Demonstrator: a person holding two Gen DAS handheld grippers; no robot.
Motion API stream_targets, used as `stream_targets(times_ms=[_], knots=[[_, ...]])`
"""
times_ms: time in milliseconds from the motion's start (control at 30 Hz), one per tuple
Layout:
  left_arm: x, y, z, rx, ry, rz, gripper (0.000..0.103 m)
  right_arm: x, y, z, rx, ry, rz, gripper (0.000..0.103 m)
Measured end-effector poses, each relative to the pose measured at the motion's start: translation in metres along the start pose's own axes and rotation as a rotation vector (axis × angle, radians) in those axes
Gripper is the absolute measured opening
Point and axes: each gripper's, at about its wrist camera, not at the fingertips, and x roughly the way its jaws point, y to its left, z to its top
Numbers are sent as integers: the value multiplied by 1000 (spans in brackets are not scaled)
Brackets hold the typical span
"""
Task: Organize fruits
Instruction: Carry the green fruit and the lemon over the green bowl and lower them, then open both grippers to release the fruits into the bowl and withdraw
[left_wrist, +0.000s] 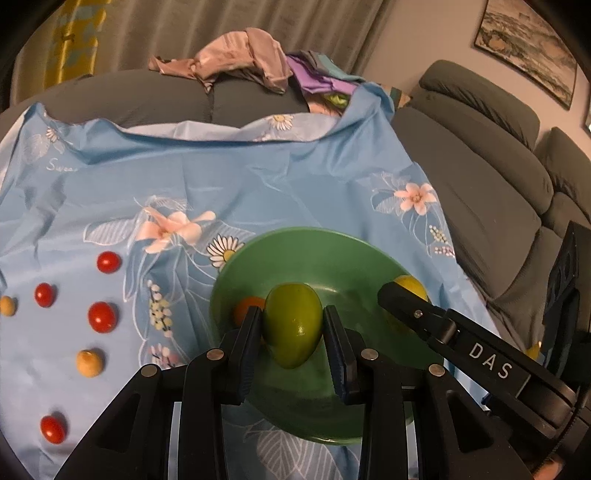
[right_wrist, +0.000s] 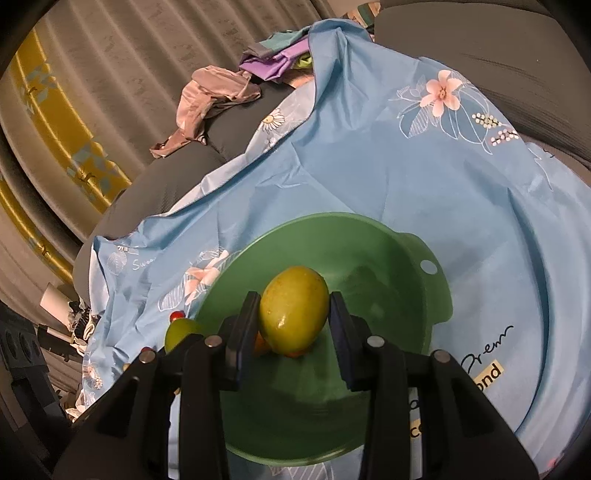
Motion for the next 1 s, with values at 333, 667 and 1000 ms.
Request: stream_targets(times_ms=[333,667,1000], knots=[[14,-6,-6,7,65,-24,33,5,-2,-1,3,21,-36,38],[18,-3,-8,2,93,-27,33,9,-1,-2,-16,39,-57,38],[24,-4,-9,4,106,-27,33,13,0,-3,-28,50,-75,38]])
